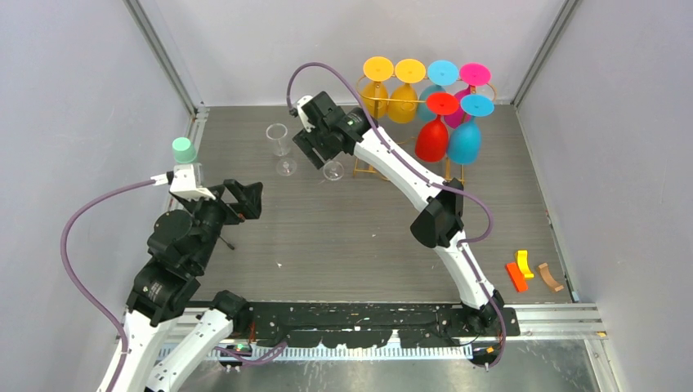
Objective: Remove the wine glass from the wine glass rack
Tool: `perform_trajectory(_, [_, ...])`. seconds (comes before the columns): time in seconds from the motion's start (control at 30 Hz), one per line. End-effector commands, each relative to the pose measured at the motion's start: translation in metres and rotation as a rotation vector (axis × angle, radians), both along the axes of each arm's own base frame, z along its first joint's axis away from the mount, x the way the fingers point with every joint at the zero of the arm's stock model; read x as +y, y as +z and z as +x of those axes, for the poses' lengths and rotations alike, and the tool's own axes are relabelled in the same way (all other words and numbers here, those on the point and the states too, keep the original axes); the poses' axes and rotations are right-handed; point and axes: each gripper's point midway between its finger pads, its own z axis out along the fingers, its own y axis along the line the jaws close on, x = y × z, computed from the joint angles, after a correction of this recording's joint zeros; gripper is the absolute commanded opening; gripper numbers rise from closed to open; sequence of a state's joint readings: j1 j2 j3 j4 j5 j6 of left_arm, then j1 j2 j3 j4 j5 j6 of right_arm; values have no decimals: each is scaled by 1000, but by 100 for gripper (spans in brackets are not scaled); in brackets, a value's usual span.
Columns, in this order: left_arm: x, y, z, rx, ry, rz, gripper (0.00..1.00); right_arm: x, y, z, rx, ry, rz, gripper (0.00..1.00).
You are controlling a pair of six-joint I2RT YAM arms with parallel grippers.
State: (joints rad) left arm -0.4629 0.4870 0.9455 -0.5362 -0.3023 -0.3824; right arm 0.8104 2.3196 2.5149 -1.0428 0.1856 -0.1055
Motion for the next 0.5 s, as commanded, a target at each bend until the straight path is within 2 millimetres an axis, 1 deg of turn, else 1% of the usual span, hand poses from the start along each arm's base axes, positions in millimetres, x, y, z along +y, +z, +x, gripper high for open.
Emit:
perform_trajectory(0.0, [-4, 0, 3, -2, -10, 0, 100, 8, 10, 18, -72, 0, 41, 78])
perform_trajectory(0.17, [-4, -1, 4, 3, -9, 2, 100, 13, 12, 25, -106, 5, 61, 78])
perform_trajectory(0.27, [-4, -2, 5, 4, -10, 4, 100, 21, 18, 30, -137, 20, 97, 77])
perform_trajectory(0.33, [-4, -2, 5, 5, -10, 4, 100, 25, 19, 32, -144, 35, 116, 75])
perform_trajectory(0.47, [-4, -2, 5, 7, -7, 5, 100, 27, 20, 34, -154, 51, 133, 65])
